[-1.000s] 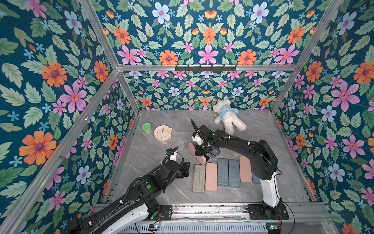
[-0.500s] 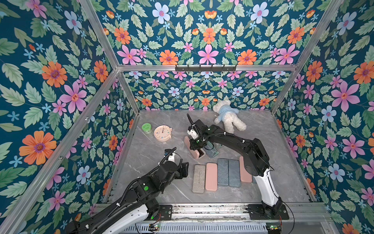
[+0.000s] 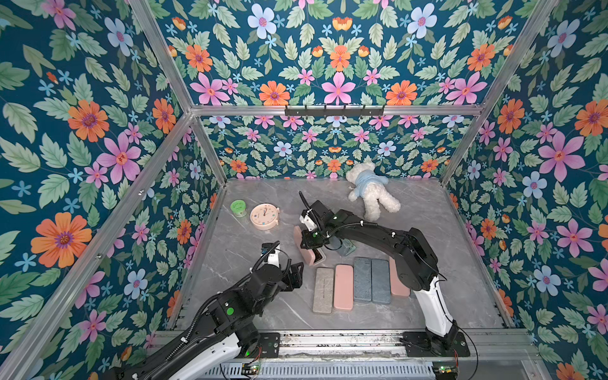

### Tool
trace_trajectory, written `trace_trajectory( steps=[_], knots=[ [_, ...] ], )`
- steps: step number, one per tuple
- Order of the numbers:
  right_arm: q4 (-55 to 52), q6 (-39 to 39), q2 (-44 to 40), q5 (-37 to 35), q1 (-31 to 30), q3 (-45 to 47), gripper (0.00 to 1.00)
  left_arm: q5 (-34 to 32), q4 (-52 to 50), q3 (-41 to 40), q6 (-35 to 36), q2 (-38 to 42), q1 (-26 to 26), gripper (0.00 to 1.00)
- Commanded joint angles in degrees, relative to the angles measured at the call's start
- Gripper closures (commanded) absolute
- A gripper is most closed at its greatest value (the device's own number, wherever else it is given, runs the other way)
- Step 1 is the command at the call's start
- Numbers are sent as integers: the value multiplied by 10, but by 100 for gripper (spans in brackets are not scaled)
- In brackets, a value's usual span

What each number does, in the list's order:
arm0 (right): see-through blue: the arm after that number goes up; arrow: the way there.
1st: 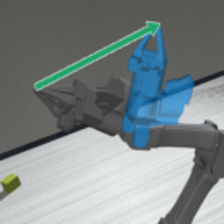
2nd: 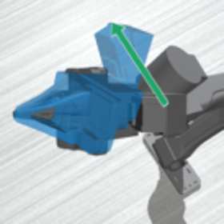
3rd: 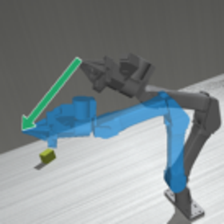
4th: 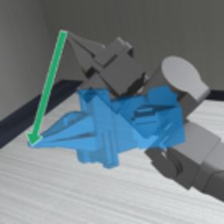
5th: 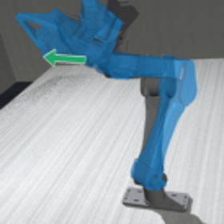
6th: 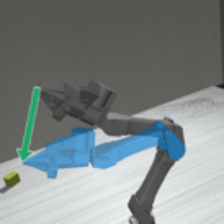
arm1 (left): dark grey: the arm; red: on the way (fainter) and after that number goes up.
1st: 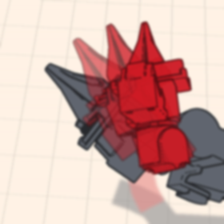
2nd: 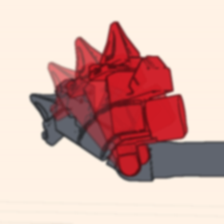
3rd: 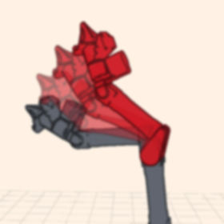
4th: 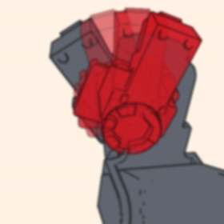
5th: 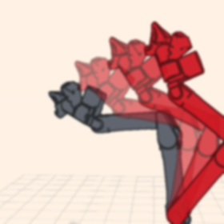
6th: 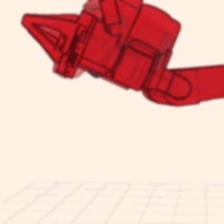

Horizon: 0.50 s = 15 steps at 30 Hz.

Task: Close the glasses case
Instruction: Move the glasses case to the center of the board.

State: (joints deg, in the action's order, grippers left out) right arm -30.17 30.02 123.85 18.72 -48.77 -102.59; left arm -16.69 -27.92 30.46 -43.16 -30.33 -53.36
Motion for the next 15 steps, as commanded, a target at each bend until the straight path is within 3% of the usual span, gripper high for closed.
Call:
trace_trajectory(
  steps=[1, 15],
  knots=[
    [51, 55, -14, -12, -17, 6, 98, -19, -15, 5, -3, 9, 0, 11],
    [227, 210, -83, -103, -86, 185, 99, -50, -77, 42, -11, 66, 0, 11]
  ],
)
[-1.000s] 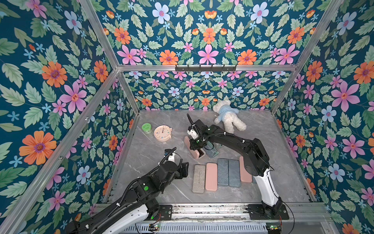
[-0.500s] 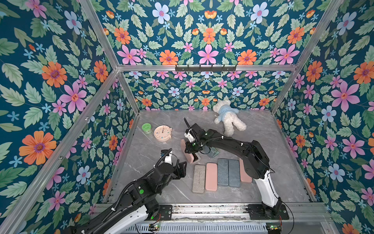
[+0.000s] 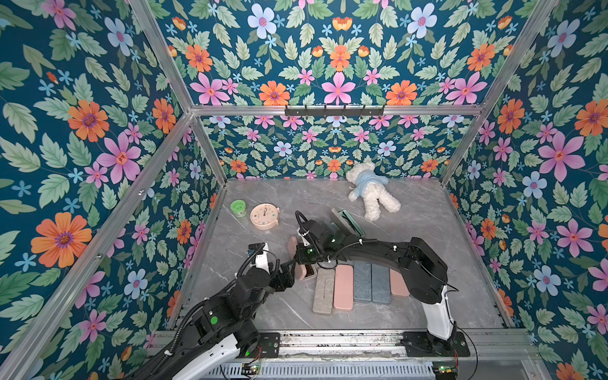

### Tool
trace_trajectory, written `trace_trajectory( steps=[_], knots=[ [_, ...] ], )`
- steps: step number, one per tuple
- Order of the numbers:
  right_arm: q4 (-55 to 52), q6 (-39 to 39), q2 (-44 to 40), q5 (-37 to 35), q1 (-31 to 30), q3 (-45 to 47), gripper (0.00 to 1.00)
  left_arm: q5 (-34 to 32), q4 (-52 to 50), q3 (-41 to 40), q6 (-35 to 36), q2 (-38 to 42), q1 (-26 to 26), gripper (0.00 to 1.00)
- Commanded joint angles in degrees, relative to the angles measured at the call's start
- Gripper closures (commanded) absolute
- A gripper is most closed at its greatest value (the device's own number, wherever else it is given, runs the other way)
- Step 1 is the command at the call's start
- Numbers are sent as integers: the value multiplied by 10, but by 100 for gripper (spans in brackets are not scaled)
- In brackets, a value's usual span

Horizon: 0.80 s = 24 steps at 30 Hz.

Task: Close the glasses case
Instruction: Move the glasses case to the center of the board.

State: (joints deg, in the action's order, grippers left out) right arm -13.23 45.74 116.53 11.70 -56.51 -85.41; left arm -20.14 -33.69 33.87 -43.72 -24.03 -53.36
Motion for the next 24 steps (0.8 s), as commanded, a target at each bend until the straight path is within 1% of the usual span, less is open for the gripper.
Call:
trace_trajectory(
  steps=[1, 6, 9, 17, 24],
  knots=[
    [75, 64, -14, -36, -14, 22, 99, -13, -22, 11, -5, 3, 0, 11],
    [71, 90, -17, -58, -37, 17, 98, -6, -28, 16, -5, 9, 0, 12],
    [98, 120, -29, -71, -50, 42, 98, -5, -34, 15, -7, 16, 0, 12],
    [94, 168, -37, -124, -93, 60, 98, 0, -37, 15, -6, 21, 0, 12],
    [121, 227, -39, -165, -120, 97, 98, 3, -34, 8, -7, 21, 0, 12]
  ],
)
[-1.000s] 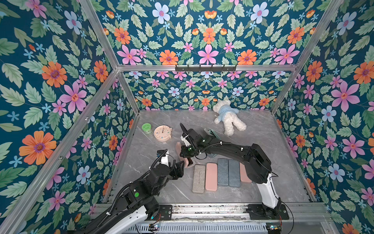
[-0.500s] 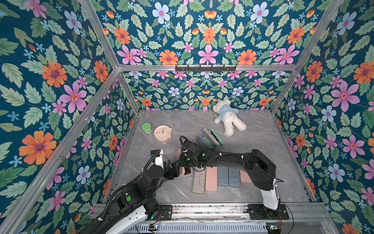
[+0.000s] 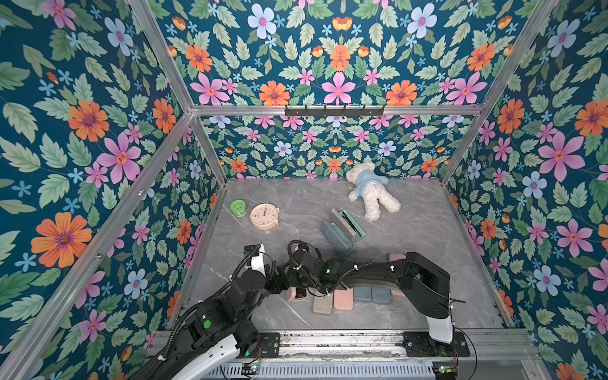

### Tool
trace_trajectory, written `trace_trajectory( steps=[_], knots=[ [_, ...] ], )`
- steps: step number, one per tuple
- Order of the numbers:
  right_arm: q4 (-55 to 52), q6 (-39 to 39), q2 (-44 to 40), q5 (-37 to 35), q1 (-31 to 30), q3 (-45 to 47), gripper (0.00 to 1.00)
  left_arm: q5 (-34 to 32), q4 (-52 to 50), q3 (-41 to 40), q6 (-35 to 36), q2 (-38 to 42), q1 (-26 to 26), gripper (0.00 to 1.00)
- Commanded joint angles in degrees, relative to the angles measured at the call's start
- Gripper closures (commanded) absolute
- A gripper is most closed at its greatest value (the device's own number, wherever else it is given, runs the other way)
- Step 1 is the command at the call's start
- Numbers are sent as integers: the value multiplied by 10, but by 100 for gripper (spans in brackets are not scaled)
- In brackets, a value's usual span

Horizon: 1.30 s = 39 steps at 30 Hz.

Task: Close the glasses case
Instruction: Move the glasses case to the center of the board.

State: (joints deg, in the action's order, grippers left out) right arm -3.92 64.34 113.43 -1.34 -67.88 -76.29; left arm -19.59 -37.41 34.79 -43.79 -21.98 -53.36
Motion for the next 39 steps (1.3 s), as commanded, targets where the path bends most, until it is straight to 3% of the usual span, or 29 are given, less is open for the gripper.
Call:
trace_trajectory(
  steps=[1, 7, 18, 30, 39],
  knots=[
    [32, 49, -10, -39, -7, 13, 98, -3, 3, -1, -7, 1, 0, 12],
    [28, 84, -39, -94, -23, 54, 98, 2, 2, -4, -8, 4, 0, 12],
    [54, 122, -46, -112, -28, 93, 94, 6, 13, -16, -7, -3, 0, 11],
    [110, 80, -57, -87, -28, 107, 64, 7, 37, -30, -13, -25, 0, 9],
    [155, 62, -81, -61, -29, 139, 53, 3, 25, -23, -11, -24, 0, 8]
  ],
)
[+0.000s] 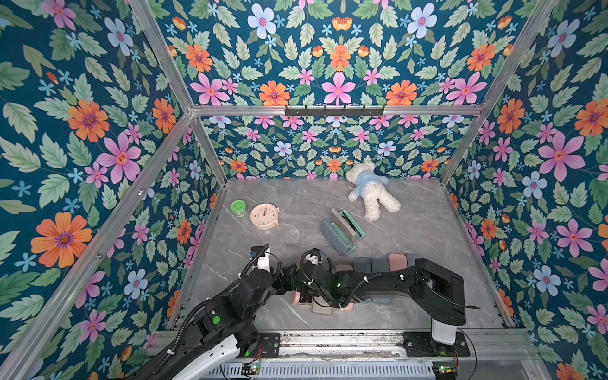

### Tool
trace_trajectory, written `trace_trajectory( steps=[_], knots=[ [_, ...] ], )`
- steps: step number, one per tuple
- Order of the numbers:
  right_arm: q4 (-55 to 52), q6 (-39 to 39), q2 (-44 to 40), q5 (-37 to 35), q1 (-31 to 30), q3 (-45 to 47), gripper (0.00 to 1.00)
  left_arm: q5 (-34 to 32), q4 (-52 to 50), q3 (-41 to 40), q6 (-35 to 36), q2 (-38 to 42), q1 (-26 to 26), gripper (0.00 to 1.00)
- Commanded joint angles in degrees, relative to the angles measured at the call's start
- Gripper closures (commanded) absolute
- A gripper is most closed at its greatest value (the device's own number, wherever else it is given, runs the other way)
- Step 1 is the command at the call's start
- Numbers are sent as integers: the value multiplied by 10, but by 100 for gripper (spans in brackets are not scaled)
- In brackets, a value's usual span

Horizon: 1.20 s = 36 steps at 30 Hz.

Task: Close the glasses case
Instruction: Move the glasses case to the center of the board, then close the glasses case at the center of the board.

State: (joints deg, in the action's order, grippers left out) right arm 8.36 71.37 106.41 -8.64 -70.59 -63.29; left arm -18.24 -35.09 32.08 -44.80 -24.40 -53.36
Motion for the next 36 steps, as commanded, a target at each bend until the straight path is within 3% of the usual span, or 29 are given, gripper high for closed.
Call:
trace_trajectory(
  steps=[1, 9, 27, 36],
  knots=[
    [44, -11, -16, 15, -2, 18, 52, -11, 2, 4, 0, 0, 0, 8],
    [69, -48, -56, 52, -9, 49, 51, -7, 15, -4, 5, -9, 0, 7],
    [16, -98, -177, 49, -12, 149, 51, 24, 57, -15, 18, -58, 0, 8],
    [-19, -110, -203, 56, -1, 183, 56, 68, 82, -43, 22, -88, 0, 20]
  ],
)
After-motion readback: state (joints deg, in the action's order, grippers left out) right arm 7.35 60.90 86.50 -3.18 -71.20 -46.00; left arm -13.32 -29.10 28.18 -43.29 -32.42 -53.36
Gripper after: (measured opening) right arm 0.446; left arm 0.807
